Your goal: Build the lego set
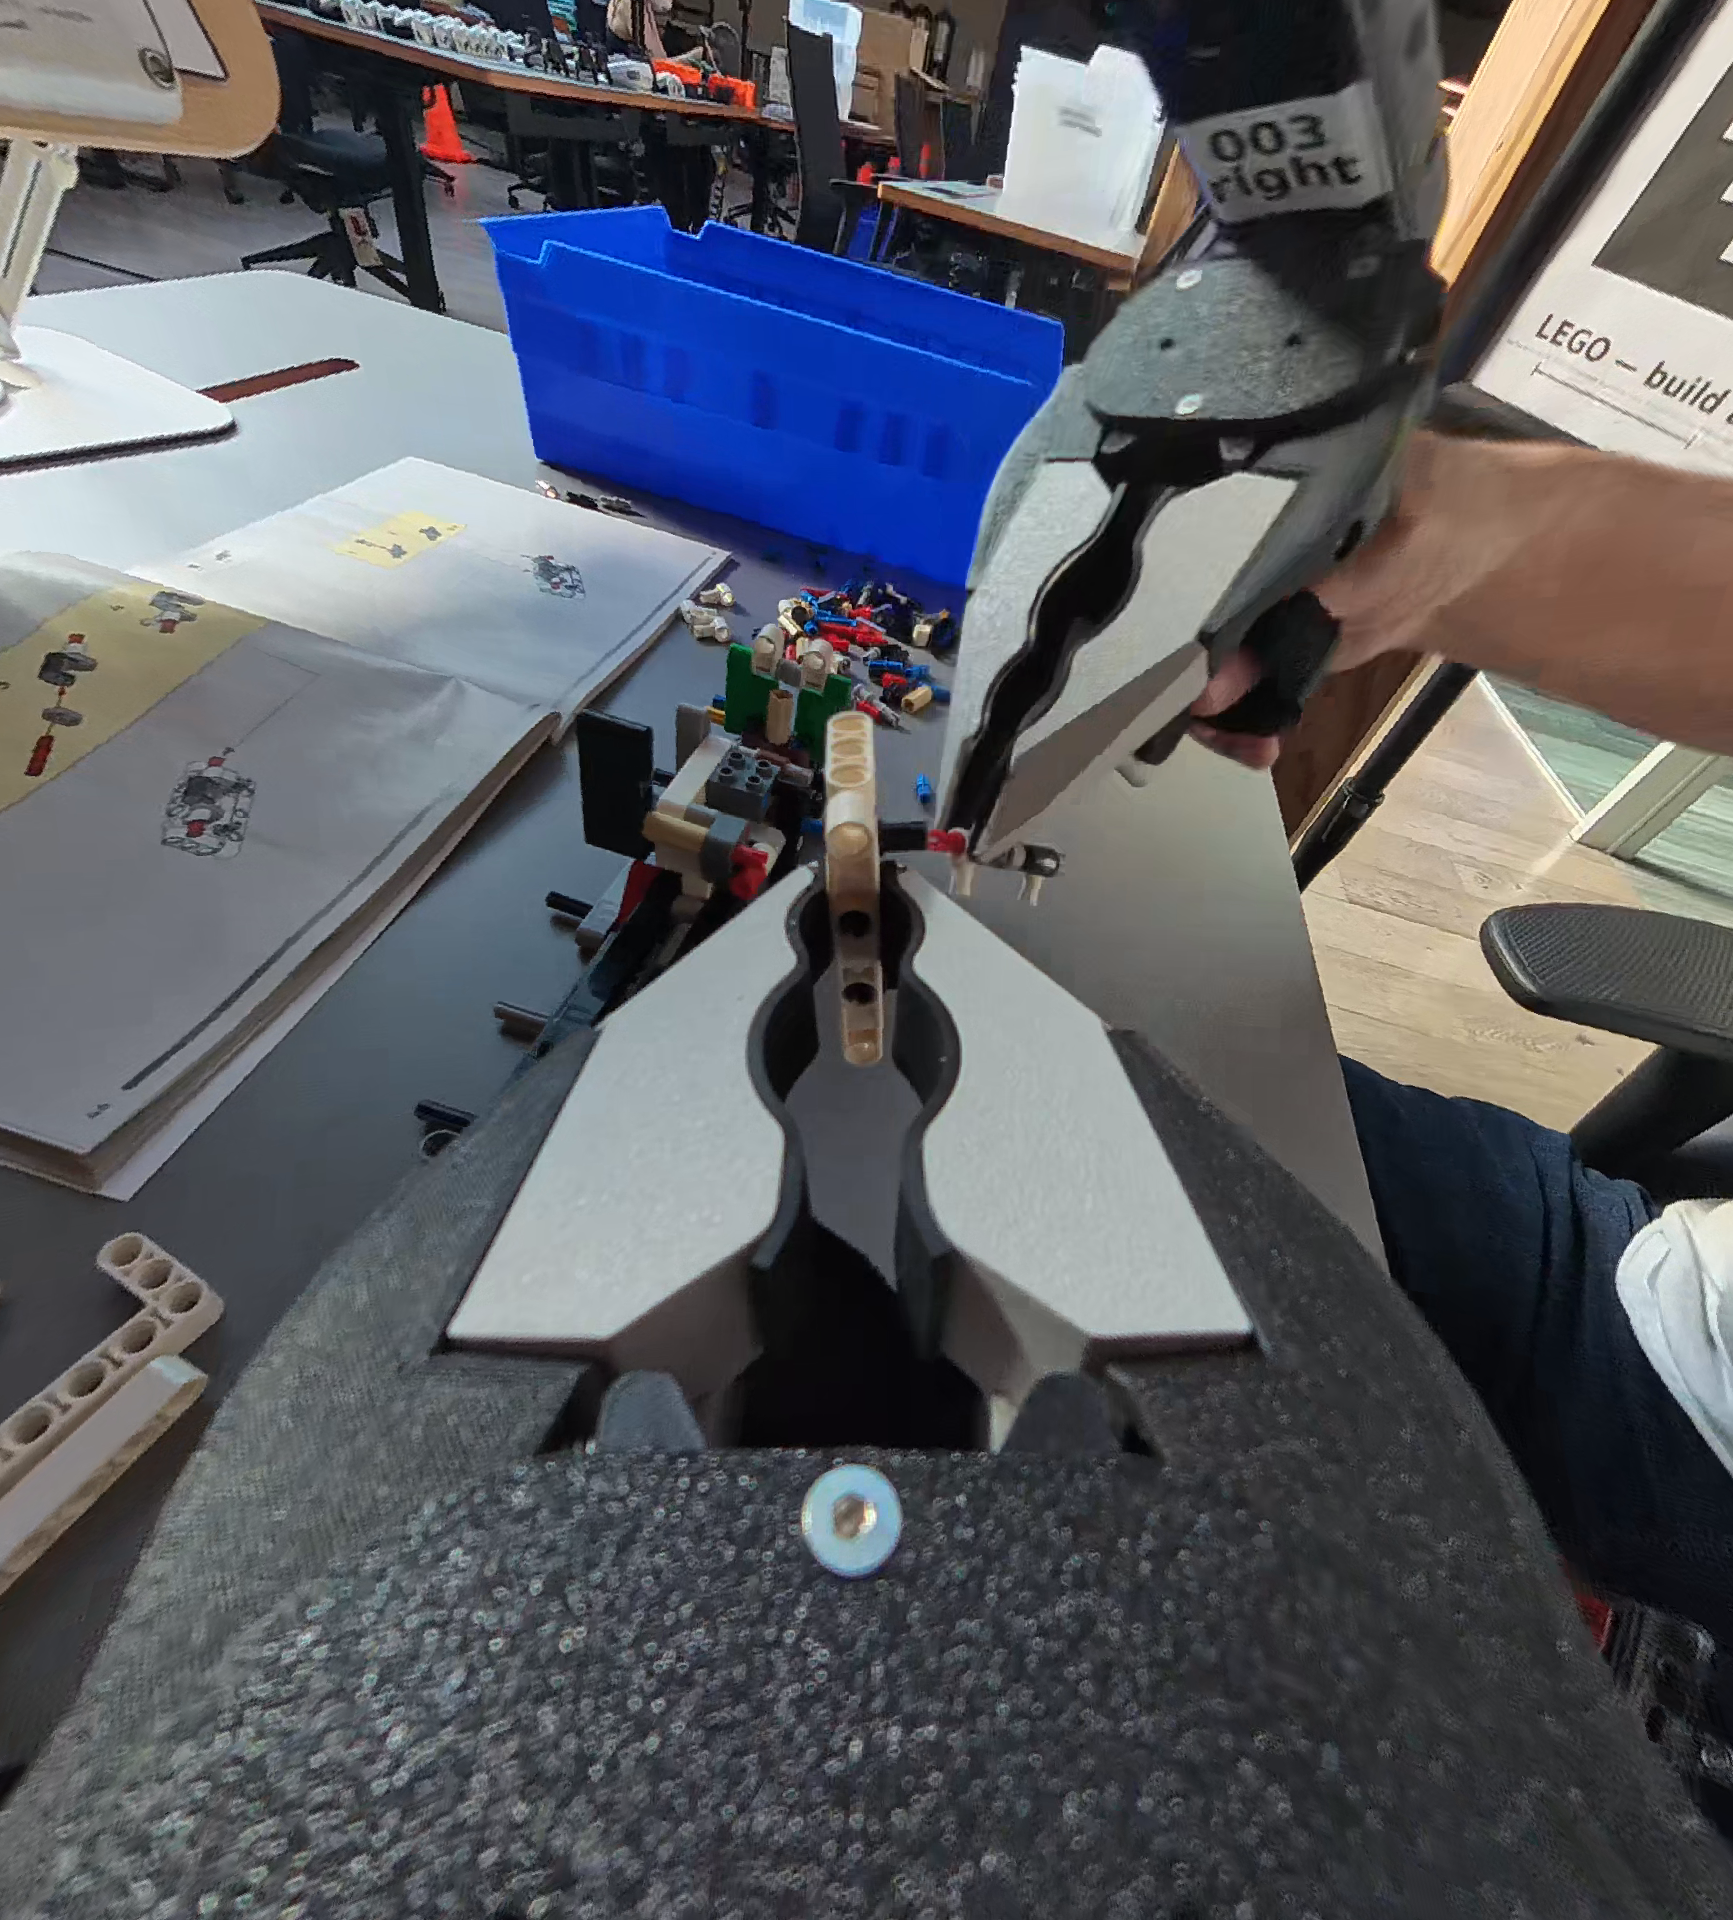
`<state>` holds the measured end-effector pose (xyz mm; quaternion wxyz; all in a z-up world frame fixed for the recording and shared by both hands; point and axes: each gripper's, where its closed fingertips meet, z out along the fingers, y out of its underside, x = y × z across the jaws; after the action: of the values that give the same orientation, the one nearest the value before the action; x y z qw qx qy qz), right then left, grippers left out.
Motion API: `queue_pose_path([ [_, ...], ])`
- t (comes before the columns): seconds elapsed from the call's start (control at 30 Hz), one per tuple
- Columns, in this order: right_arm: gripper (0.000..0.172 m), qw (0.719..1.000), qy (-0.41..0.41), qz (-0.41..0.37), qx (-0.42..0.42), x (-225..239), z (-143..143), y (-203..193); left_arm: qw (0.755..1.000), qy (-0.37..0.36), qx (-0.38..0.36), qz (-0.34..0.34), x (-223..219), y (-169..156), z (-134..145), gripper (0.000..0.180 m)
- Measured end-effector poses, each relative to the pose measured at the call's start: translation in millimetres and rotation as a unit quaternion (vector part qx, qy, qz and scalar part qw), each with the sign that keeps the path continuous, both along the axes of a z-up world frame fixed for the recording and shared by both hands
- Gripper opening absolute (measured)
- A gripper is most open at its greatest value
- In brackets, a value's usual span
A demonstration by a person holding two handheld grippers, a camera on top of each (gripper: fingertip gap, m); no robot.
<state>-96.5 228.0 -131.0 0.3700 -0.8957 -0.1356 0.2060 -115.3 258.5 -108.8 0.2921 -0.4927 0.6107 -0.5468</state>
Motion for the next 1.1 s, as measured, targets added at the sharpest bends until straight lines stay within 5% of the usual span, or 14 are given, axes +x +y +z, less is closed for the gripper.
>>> queue_pose_path([
  [0.17, 0.005, 0.948, -0.087, -0.157, 0.264, -14, 57, 21, 0.998, -0.014, -0.054, 0.01, -1, 0, 8, 0.006],
  [0.27, 0.005, 0.913, -0.058, -0.236, 0.329, -18, 74, 26, 0.998, -0.025, -0.056, 0.021, -2, 1, 11, 0.006],
  [0.37, 0.004, 0.877, -0.118, -0.268, 0.38, -17, 73, 24, 0.996, -0.028, -0.081, 0.028, -2, 3, 13, 0.006],
  [0.57, 0.005, 0.842, -0.16, -0.293, 0.423, -22, 74, 23, 0.996, -0.039, -0.069, 0.032, -3, 4, 16, 0.006],
  [0.77, 0.005, 0.839, -0.217, -0.288, 0.408, -23, 67, 31, 0.996, -0.052, -0.063, 0.029, -5, 1, 20, 0.006],
  [1.1, 0.005, 0.846, -0.203, -0.288, 0.399, -22, 64, 33, 0.996, -0.054, -0.059, 0.039, -5, 2, 18, 0.006],
])
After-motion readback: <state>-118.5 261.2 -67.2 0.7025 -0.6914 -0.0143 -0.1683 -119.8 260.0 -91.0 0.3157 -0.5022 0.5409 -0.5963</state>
